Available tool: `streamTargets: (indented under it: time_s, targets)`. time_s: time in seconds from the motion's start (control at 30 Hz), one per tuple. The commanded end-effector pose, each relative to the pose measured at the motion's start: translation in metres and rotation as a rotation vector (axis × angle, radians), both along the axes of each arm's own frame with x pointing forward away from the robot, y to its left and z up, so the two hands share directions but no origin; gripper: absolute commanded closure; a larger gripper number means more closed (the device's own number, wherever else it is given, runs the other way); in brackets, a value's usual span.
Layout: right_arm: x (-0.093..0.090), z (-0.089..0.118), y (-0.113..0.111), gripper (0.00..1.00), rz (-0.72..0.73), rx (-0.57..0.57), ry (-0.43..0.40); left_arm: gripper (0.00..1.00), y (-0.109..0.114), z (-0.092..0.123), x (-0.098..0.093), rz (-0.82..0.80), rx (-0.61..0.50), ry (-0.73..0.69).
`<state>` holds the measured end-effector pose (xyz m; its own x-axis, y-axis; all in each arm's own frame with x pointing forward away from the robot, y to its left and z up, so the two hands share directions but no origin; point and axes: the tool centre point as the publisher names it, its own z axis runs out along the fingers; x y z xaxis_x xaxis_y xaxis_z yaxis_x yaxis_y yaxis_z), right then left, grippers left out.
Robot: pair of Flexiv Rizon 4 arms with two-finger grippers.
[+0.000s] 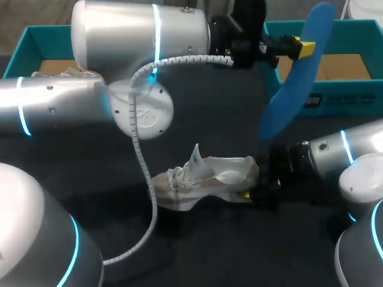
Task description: Take the shoe out of the shoebox, open the shoe tongue, remove and reinsert the insole, then place the shoe into the shoebox
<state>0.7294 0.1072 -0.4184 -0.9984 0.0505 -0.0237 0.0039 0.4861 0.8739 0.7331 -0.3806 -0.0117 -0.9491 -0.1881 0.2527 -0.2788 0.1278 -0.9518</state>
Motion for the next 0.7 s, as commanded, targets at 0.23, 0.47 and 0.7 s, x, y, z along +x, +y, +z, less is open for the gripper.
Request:
streamTargets:
  time_s: [0.23,0.47,0.7]
  targets:
    - [-0.001,0.001,0.0,1.0,-0.001,-0.003,0.0,1.0,0.025,0.019,-0.012,-0.298,-0.123,0.074]
    - [-0.001,0.001,0.0,1.0,-0.001,-0.003,0.0,1.0,0.047,0.028,-0.016,-0.317,-0.11,0.059]
    - [-0.001,0.001,0.0,1.0,-0.001,-0.003,0.0,1.0,0.074,0.041,-0.032,-0.342,-0.13,0.077]
